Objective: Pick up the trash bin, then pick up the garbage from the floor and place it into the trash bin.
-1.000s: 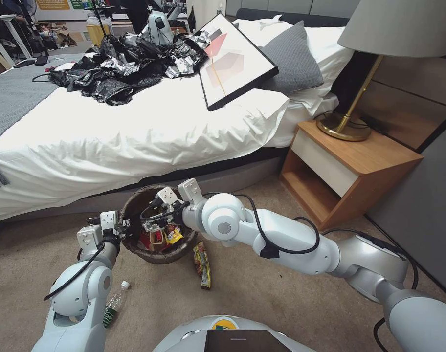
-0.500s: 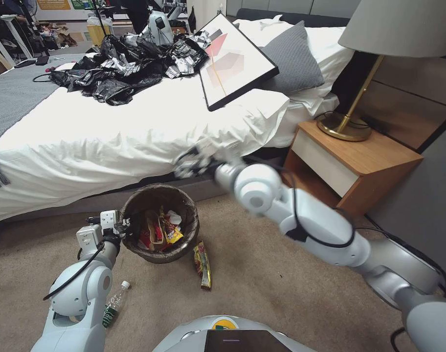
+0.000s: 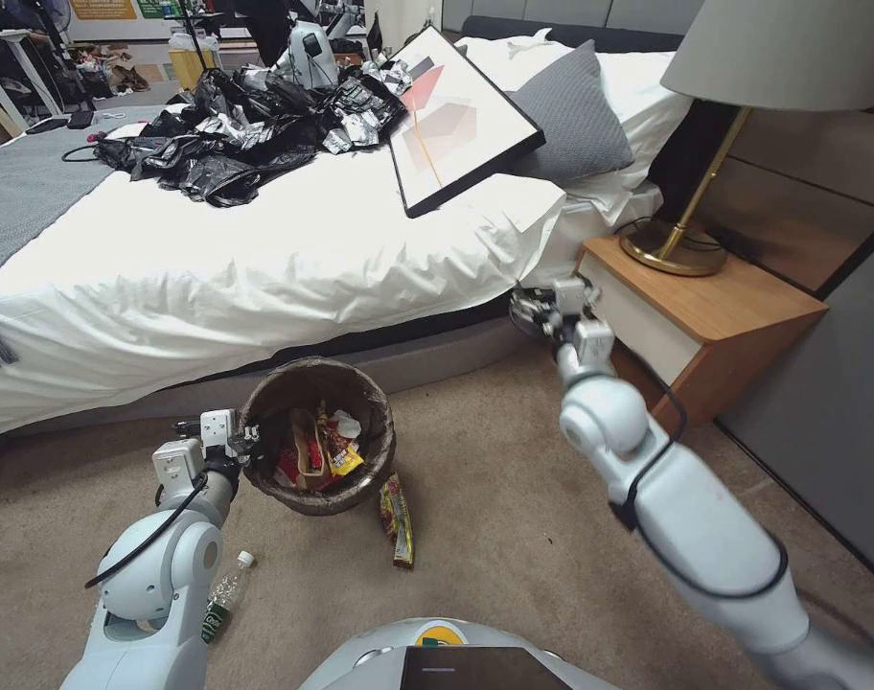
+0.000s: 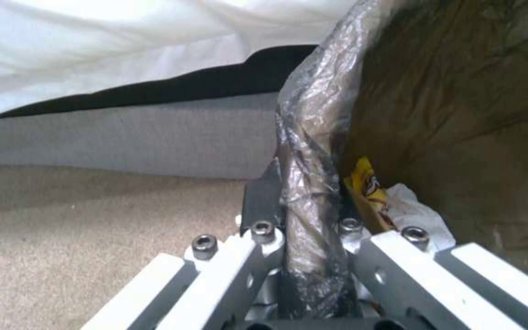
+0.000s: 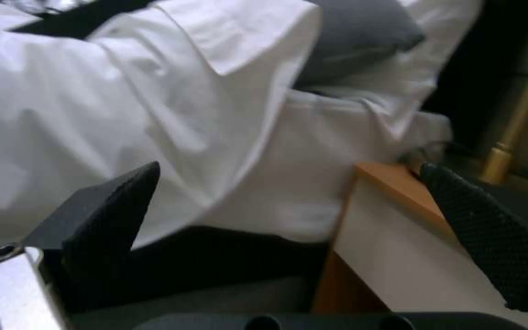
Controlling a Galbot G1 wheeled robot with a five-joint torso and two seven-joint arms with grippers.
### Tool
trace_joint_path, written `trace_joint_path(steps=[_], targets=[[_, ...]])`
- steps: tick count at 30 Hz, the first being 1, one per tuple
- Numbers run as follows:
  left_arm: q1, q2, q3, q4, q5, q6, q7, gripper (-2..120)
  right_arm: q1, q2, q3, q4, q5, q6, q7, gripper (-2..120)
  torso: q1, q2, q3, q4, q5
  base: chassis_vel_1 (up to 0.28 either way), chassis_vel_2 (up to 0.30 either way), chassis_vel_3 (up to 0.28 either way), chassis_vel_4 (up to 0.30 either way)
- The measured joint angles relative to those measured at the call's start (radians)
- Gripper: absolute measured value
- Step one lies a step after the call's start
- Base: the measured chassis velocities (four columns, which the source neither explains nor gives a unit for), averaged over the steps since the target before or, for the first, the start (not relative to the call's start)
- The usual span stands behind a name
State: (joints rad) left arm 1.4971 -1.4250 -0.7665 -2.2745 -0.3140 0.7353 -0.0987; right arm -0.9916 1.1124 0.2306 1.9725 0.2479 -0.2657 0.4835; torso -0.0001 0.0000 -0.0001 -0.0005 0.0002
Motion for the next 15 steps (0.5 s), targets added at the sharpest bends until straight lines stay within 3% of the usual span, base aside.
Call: trace_joint_path(steps=[2, 6, 9, 15], targets=[[0.006, 0.01, 0.001, -0.004, 0.001, 0.0, -0.005, 0, -0.121, 0.099, 0.071, -0.002, -0.124, 0.073, -0.021, 100, 0.0, 0.0, 0.0, 0.0005, -0.0001, 0.0, 0.0, 0.0, 0.0], [0.007, 0.013, 0.003, -0.004, 0.002, -0.001, -0.008, 0, -0.175, 0.146, 0.097, -0.007, -0.185, 0.115, -0.029, 100, 0.0, 0.0, 0.0, 0.0007, 0.0, 0.0, 0.0, 0.0, 0.0], [0.012, 0.007, 0.017, -0.003, 0.003, -0.006, -0.014, 0, -0.259, 0.238, 0.131, -0.025, -0.3, 0.181, -0.057, 100, 0.0, 0.0, 0.0, 0.0002, -0.0002, 0.0, 0.0, 0.0, 0.0], [0.014, 0.014, 0.02, -0.007, 0.003, -0.002, -0.014, 0, -0.3, 0.286, 0.13, -0.039, -0.348, 0.206, -0.066, 100, 0.0, 0.0, 0.0, 0.0007, -0.0004, 0.0, 0.0, 0.0, 0.0]])
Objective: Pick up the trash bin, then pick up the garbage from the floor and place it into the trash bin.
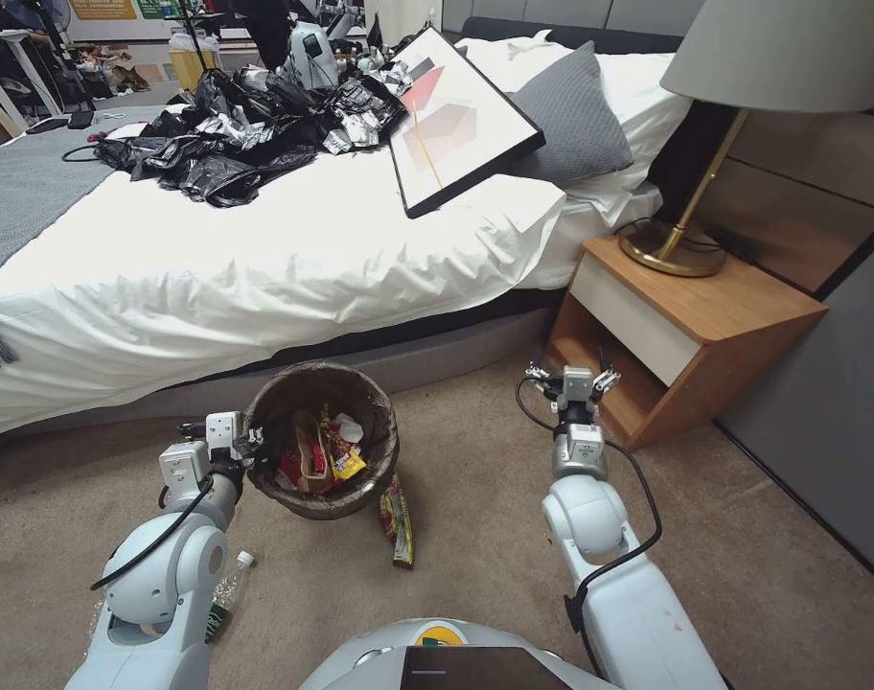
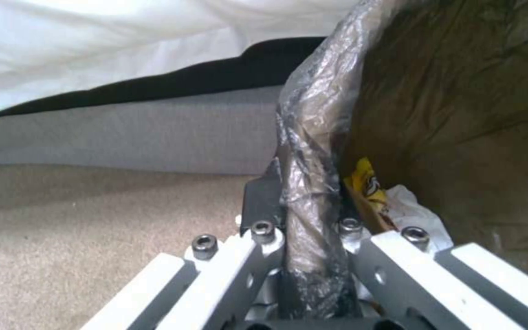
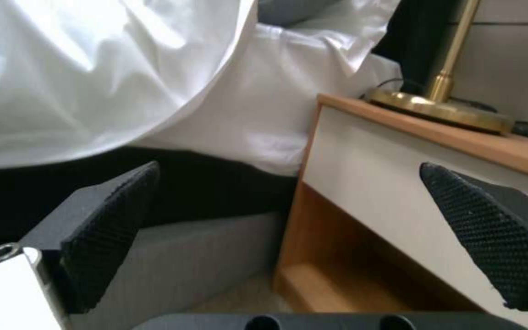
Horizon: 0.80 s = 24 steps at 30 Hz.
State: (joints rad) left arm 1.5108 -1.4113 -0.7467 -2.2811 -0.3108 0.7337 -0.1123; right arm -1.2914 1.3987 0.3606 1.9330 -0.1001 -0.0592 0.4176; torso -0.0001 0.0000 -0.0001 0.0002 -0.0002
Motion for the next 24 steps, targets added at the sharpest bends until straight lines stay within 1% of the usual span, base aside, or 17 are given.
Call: trace_joint_path(steps=[5, 20, 24], targets=[[0.001, 0.004, -0.004, -0.003, -0.003, 0.001, 0.0, 0, -0.014, 0.002, 0.003, -0.018, -0.006, 0.011, -0.001, 100, 0.0, 0.0, 0.0, -0.0005, 0.0001, 0.0, 0.0, 0.0, 0.0], [0.004, 0.0, -0.012, -0.008, -0.005, 0.002, -0.005, 0, 0.003, -0.011, -0.015, -0.033, 0.0, 0.007, -0.001, 100, 0.0, 0.0, 0.0, -0.0001, 0.0002, 0.004, 0.007, 0.005, 0.004], [0.003, 0.0, -0.016, -0.009, -0.007, 0.002, -0.005, 0, 0.008, -0.015, -0.01, -0.035, 0.003, 0.006, -0.002, 100, 0.0, 0.0, 0.0, -0.0001, 0.0002, 0.054, 0.041, 0.037, 0.037]])
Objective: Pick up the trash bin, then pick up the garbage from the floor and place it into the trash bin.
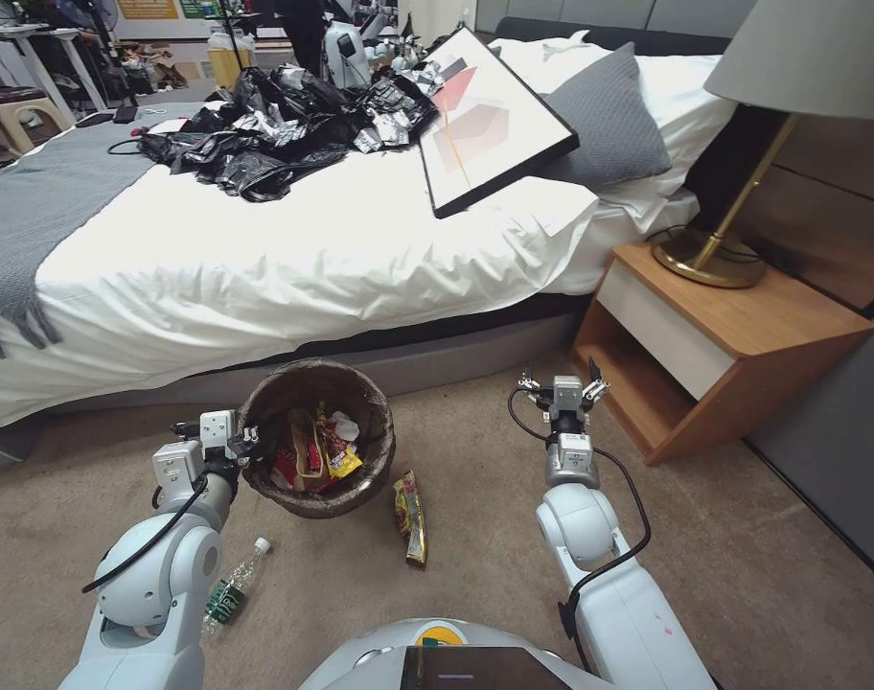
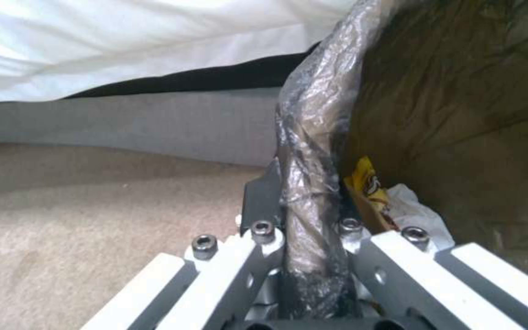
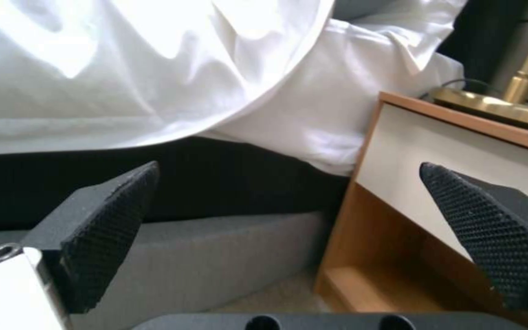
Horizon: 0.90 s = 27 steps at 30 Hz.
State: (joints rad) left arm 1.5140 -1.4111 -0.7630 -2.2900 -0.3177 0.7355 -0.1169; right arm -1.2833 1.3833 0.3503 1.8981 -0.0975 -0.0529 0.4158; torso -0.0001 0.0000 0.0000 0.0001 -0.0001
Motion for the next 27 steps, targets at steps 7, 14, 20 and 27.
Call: trace_joint_path(steps=[7, 14, 20, 27], targets=[[-0.001, -0.001, 0.0, 0.003, -0.001, 0.0, 0.001, 0, -0.003, 0.002, 0.009, -0.004, 0.001, 0.001, 0.0, 100, 0.0, 0.0, 0.0, -0.0002, 0.0001, 0.0, 0.0, 0.0, 0.0], [-0.004, -0.003, -0.003, 0.007, -0.002, 0.0, 0.002, 0, 0.007, 0.0, 0.009, -0.009, 0.005, 0.001, 0.0, 100, 0.0, 0.0, 0.0, -0.0001, 0.0, 0.026, 0.027, 0.021, 0.02], [-0.002, -0.005, -0.003, 0.008, -0.003, 0.0, 0.004, 0, 0.009, 0.0, 0.007, -0.011, 0.006, 0.0, 0.0, 100, 0.0, 0.0, 0.0, -0.0001, 0.0001, 0.03, 0.027, 0.032, 0.026], [0.0, -0.005, -0.004, 0.008, -0.006, 0.0, 0.006, 0, 0.01, 0.001, 0.007, -0.012, 0.009, 0.0, 0.002, 100, 0.0, 0.0, 0.0, -0.0001, 0.0001, 0.01, 0.005, 0.004, 0.002]])
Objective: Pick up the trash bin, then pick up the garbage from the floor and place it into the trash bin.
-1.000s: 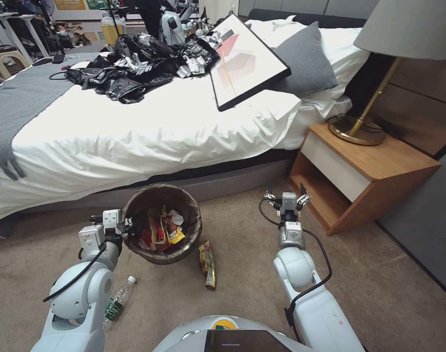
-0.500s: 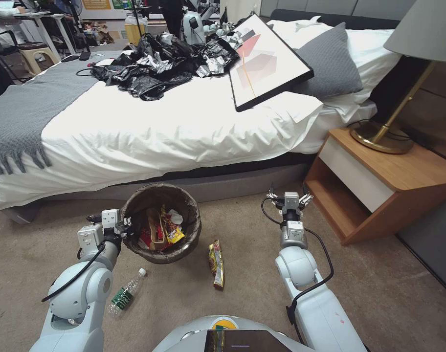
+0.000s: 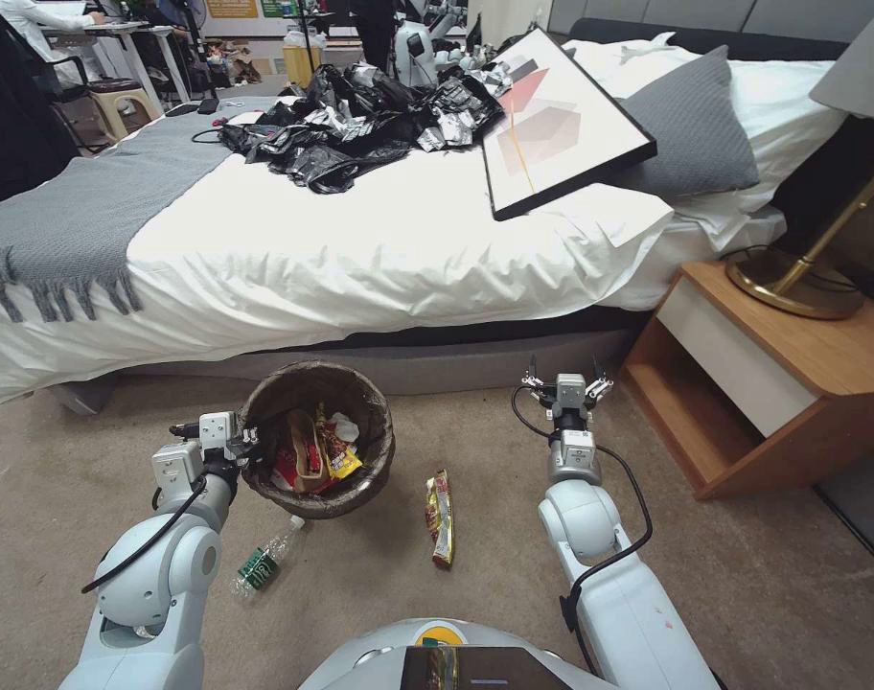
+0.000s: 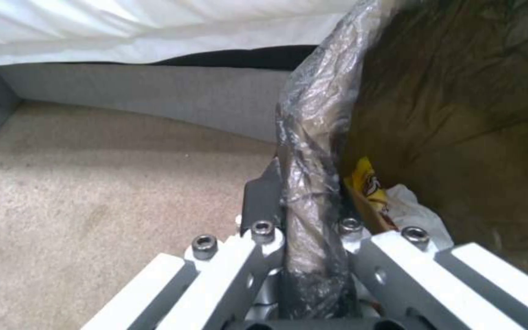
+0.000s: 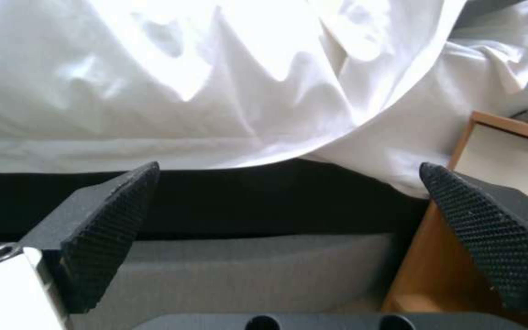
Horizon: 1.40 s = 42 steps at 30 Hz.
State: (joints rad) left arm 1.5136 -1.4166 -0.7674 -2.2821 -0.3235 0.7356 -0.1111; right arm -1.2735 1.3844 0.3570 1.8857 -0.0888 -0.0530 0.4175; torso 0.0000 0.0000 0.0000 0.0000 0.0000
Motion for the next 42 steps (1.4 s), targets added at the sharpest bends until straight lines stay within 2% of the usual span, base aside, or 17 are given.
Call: trace_joint_path(steps=[21, 24, 26, 28, 29, 30, 31, 32, 33, 35, 37, 42], targets=[[-0.006, -0.001, 0.0, 0.01, -0.004, -0.003, -0.004, 0, 0.0, -0.017, 0.001, 0.021, 0.037, -0.032, 0.02, 100, 0.0, 0.0, 0.0, 0.0, 0.0, 0.0, 0.0, 0.0, 0.0], [-0.004, 0.0, -0.003, 0.014, 0.01, -0.006, 0.001, 0, 0.001, -0.029, -0.013, 0.041, 0.064, -0.072, 0.02, 100, 0.0, 0.0, 0.0, -0.0002, 0.0, 0.0, 0.0, 0.0, 0.0], [-0.004, -0.001, -0.002, 0.015, 0.015, -0.007, 0.003, 0, 0.056, -0.061, -0.08, 0.071, 0.206, -0.254, 0.076, 100, 0.0, 0.0, 0.0, -0.0003, 0.0, 0.0, 0.0, 0.0, 0.0], [-0.005, -0.001, 0.001, 0.015, 0.014, -0.006, 0.002, 0, 0.145, -0.1, -0.153, 0.077, 0.444, -0.469, 0.141, 100, 0.0, 0.0, 0.0, 0.0003, 0.0, 0.0, 0.0, 0.0, 0.0], [-0.005, -0.001, 0.001, 0.015, 0.014, -0.006, 0.002, 0, 0.145, -0.1, -0.153, 0.077, 0.444, -0.469, 0.141, 100, 0.0, 0.0, 0.0, 0.0003, 0.0, 0.0, 0.0, 0.0, 0.0], [-0.005, 0.0, 0.001, 0.013, 0.01, -0.003, 0.001, 0, 0.203, -0.124, -0.191, 0.066, 0.606, -0.593, 0.174, 100, 0.0, 0.0, 0.0, 0.0003, 0.0, 0.0, 0.0, 0.0, 0.0], [-0.005, 0.002, -0.002, 0.011, 0.006, -0.002, 0.001, 0, 0.275, -0.148, -0.24, 0.026, 0.823, -0.68, 0.197, 100, 0.0, 0.0, 0.0, -0.0001, -0.0002, 0.0, 0.0, 0.0, 0.0], [-0.002, 0.004, -0.007, 0.008, 0.001, -0.002, 0.001, 0, 0.324, -0.156, -0.291, -0.034, 0.937, -0.698, 0.198, 100, 0.0, 0.0, 0.0, 0.0002, 0.0, 0.0, 0.0, 0.0, 0.0], [-0.002, 0.004, -0.007, 0.008, 0.001, -0.002, 0.001, 0, 0.324, -0.156, -0.291, -0.034, 0.937, -0.698, 0.198, 100, 0.0, 0.0, 0.0, 0.0002, 0.0, 0.0, 0.0, 0.0, 0.0], [0.002, 0.006, -0.014, 0.005, -0.003, -0.001, 0.001, 0, 0.374, -0.139, -0.365, -0.146, 1.032, -0.701, 0.198, 100, 0.0, 0.0, 0.0, 0.0, -0.0003, 0.0, 0.0, 0.0, 0.0], [0.004, 0.007, -0.017, 0.003, -0.004, -0.001, 0.001, 0, 0.386, -0.109, -0.401, -0.247, 1.04, -0.699, 0.192, 100, 0.0, 0.0, 0.0, 0.0003, 0.0001, 0.0, 0.0, 0.0, 0.0], [0.005, 0.007, -0.018, 0.003, -0.004, -0.001, 0.002, 0, 0.38, -0.067, -0.425, -0.352, 0.98, -0.695, 0.16, 100, 0.0, 0.0, 0.0, 0.0, 0.0, 0.0, 0.0, 0.0, 0.0]])
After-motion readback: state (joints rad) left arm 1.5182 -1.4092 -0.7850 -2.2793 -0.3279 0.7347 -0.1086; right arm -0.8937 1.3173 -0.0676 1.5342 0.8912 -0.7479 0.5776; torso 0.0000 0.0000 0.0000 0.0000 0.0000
